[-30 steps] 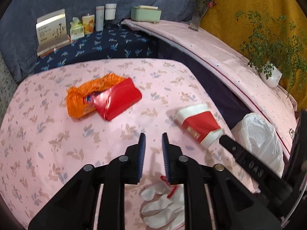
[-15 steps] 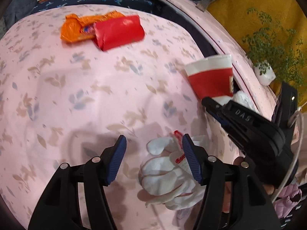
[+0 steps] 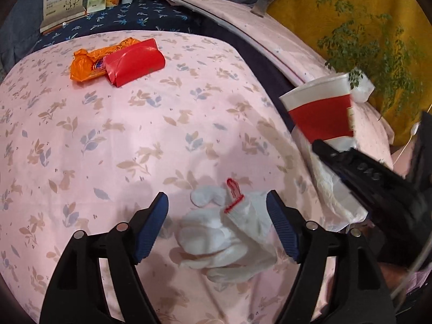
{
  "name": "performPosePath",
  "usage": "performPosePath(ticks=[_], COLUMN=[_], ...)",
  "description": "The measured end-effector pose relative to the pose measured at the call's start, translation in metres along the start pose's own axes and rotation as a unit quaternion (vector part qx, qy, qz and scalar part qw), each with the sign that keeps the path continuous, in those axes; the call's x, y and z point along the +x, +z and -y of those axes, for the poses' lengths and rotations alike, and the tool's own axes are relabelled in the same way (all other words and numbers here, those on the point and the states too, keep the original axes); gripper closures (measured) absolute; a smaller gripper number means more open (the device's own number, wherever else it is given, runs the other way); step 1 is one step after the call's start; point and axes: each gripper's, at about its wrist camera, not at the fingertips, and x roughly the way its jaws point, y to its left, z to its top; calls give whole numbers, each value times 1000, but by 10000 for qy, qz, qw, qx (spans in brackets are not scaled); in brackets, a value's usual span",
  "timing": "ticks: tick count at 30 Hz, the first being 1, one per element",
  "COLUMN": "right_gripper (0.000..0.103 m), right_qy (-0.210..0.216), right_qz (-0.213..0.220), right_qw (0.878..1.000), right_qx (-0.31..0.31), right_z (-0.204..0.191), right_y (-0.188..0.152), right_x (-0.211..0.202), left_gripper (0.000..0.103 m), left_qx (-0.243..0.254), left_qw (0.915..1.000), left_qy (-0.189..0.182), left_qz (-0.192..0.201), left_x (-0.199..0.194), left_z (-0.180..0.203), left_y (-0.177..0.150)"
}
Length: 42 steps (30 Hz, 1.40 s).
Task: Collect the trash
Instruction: 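Carry the white glove and red-and-white cup over the bin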
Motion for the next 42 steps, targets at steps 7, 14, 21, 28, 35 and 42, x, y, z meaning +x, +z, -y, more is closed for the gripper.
performPosePath(ticks=[7, 14, 21, 28, 35, 42], right_gripper=[86, 86, 86, 86, 86, 86], right_qy=[-95, -121, -138, -258, -463, -645], right_qz=[40, 86, 402, 865, 1117, 1144], right_qw=[9999, 9998, 9986, 9952, 9921, 9908], right_qx=[16, 157, 310, 371, 343, 339], right_z=[20, 36, 55, 72, 88, 104], right_y=[-20, -36, -30, 5, 36, 51], right_x=[-41, -70, -99, -122, -131, -125], left_gripper=[46, 93, 94, 94, 94, 94], left_qx=[85, 444, 875, 1253, 1645, 1880], left_qw=[9987, 9982, 9950, 9878, 9790, 9746], left_qy=[465, 373, 265, 8, -203, -354], left_qz=[-178, -130, 401, 922, 1189, 1162], left_x=[23, 19, -10, -34, -35, -19], left_z=[8, 31, 73, 126, 170, 201], left_y=[-25, -28, -2, 36, 59, 66])
